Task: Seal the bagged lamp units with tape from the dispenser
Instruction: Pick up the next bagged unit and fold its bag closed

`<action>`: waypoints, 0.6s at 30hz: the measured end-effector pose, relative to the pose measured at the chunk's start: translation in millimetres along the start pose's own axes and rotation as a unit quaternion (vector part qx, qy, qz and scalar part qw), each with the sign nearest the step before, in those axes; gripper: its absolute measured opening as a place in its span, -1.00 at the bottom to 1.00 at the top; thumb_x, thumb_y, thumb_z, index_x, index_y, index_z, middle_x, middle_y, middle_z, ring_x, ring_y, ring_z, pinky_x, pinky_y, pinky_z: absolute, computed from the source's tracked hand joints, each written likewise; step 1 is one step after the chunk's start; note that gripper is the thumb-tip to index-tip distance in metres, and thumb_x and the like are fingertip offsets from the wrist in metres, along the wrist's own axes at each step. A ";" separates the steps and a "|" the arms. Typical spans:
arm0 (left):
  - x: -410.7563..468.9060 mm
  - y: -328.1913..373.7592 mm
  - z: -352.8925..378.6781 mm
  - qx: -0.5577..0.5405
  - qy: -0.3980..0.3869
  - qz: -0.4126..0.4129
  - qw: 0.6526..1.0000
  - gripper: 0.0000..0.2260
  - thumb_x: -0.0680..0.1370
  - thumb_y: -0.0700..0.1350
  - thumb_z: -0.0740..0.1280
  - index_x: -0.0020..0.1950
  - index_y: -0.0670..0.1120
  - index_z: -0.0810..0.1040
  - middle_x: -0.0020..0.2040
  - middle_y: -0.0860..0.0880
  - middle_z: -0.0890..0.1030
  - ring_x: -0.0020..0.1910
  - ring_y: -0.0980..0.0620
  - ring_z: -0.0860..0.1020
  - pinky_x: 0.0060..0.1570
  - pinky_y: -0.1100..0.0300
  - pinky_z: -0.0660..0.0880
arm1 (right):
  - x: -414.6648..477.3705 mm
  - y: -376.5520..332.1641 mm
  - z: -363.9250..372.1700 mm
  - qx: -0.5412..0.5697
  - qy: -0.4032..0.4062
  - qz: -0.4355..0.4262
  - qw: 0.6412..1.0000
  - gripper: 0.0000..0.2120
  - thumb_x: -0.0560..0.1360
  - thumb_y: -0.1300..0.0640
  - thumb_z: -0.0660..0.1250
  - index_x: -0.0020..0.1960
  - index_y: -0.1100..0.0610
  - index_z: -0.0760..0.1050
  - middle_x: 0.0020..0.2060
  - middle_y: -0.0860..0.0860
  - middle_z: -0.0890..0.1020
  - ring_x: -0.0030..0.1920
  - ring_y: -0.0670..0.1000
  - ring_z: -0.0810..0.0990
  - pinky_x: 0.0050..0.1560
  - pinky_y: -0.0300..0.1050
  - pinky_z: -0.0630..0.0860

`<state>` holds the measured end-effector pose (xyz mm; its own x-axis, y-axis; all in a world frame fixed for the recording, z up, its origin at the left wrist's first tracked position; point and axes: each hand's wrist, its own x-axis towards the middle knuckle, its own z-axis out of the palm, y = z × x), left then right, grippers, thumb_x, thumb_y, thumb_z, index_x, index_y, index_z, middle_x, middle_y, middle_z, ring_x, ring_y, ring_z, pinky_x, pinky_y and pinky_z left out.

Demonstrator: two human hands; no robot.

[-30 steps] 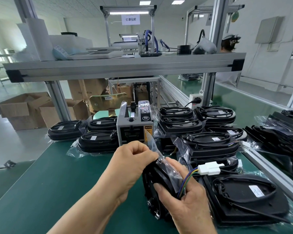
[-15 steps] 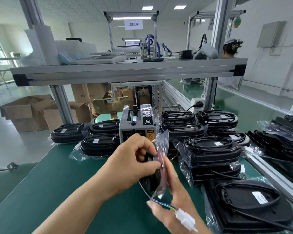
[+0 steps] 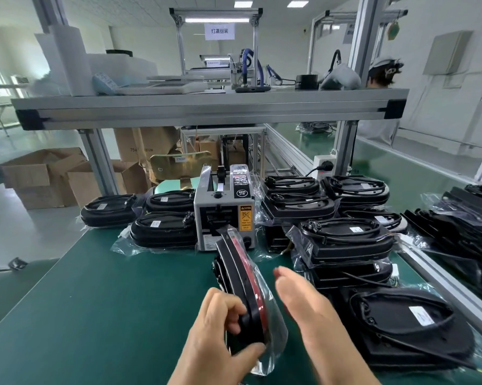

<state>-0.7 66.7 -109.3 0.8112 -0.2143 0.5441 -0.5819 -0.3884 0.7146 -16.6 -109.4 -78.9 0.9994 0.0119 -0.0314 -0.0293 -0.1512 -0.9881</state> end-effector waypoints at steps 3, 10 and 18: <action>2.4 0.1 1.4 -0.003 -0.012 0.030 0.999 -0.66 0.23 -0.02 0.51 -0.12 0.12 0.42 -0.15 0.12 0.46 -0.27 0.14 0.49 -0.21 0.40 0.44 | 10.7 -12.7 10.1 -0.004 -0.036 0.036 0.999 -0.33 0.37 -0.28 0.45 0.42 -0.16 0.36 0.25 -0.22 0.58 0.25 -0.17 0.54 0.32 -0.13 0.44; 47.4 0.7 -13.5 -0.141 0.040 -0.159 0.976 -0.80 0.38 0.10 0.44 -0.30 -0.01 0.60 -0.39 0.06 0.53 -0.39 0.16 0.45 -0.32 0.33 0.42 | 10.7 -8.0 14.3 0.026 -0.010 -0.009 1.000 -0.65 0.57 0.12 0.31 0.01 -0.38 0.59 -0.01 0.00 0.71 0.08 -0.01 0.66 0.18 -0.19 0.56; 161.5 -55.0 4.4 -0.312 0.217 -0.473 0.795 -0.88 0.56 -0.13 0.43 -0.14 -0.15 0.61 -0.34 -0.02 0.61 -0.50 0.15 0.51 -0.58 0.33 0.37 | 2.5 -2.9 12.0 -0.026 0.058 -0.013 0.998 -0.74 0.58 0.05 0.31 0.18 -0.25 0.42 -0.27 -0.32 0.66 -0.26 -0.40 0.56 -0.22 -0.57 0.38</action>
<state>162.5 49.5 -62.7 0.8854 0.2914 -0.3622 0.2501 0.3582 0.8995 -14.2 -97.0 -78.0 0.9951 -0.0976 0.0149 -0.0053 -0.2031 -0.9791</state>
